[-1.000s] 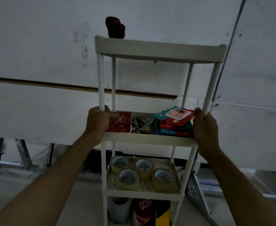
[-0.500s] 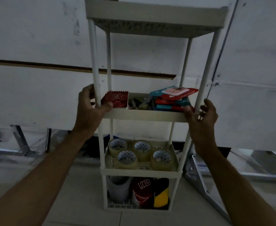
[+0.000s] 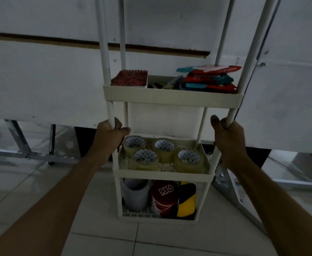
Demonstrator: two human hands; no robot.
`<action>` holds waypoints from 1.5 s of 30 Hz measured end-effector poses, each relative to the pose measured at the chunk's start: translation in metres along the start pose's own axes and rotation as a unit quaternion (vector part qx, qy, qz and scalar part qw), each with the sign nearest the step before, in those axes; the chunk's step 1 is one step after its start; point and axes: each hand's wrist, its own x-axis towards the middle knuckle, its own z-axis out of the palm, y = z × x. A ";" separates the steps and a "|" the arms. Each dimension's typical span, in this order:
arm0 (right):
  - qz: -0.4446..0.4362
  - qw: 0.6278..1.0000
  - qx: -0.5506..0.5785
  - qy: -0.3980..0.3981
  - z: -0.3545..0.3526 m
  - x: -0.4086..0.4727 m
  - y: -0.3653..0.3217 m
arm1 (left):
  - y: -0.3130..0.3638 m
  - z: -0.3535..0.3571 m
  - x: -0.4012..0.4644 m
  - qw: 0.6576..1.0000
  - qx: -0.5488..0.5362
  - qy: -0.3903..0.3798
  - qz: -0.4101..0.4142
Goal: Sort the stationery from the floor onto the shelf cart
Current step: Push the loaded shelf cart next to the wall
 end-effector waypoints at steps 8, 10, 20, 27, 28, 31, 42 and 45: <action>0.001 1.000 0.004 -0.029 -0.004 -0.008 0.007 | -0.010 0.005 0.002 0.999 -0.014 0.028 0.029; 0.003 1.000 0.014 -0.017 -0.001 -0.019 0.022 | -0.016 0.004 -0.003 0.998 0.003 0.044 0.042; 0.062 0.997 0.025 0.035 0.011 -0.055 0.075 | -0.048 0.001 -0.027 0.999 0.009 0.016 -0.027; 0.137 0.989 0.052 0.001 0.007 -0.040 0.071 | -0.047 0.006 -0.017 0.993 -0.062 0.027 -0.101; 0.133 0.990 0.053 -0.004 0.006 -0.040 0.072 | -0.047 0.006 -0.017 0.993 -0.062 0.025 -0.095; 0.097 0.993 0.057 -0.021 0.005 -0.047 0.075 | -0.054 0.005 -0.023 0.999 -0.020 0.020 -0.034; 0.105 0.992 0.067 -0.035 0.015 -0.102 0.106 | -0.125 0.014 -0.081 0.998 0.059 -0.009 0.002; 0.154 0.982 0.100 -0.031 0.018 -0.107 0.117 | -0.141 0.020 -0.089 0.998 -0.024 -0.015 -0.059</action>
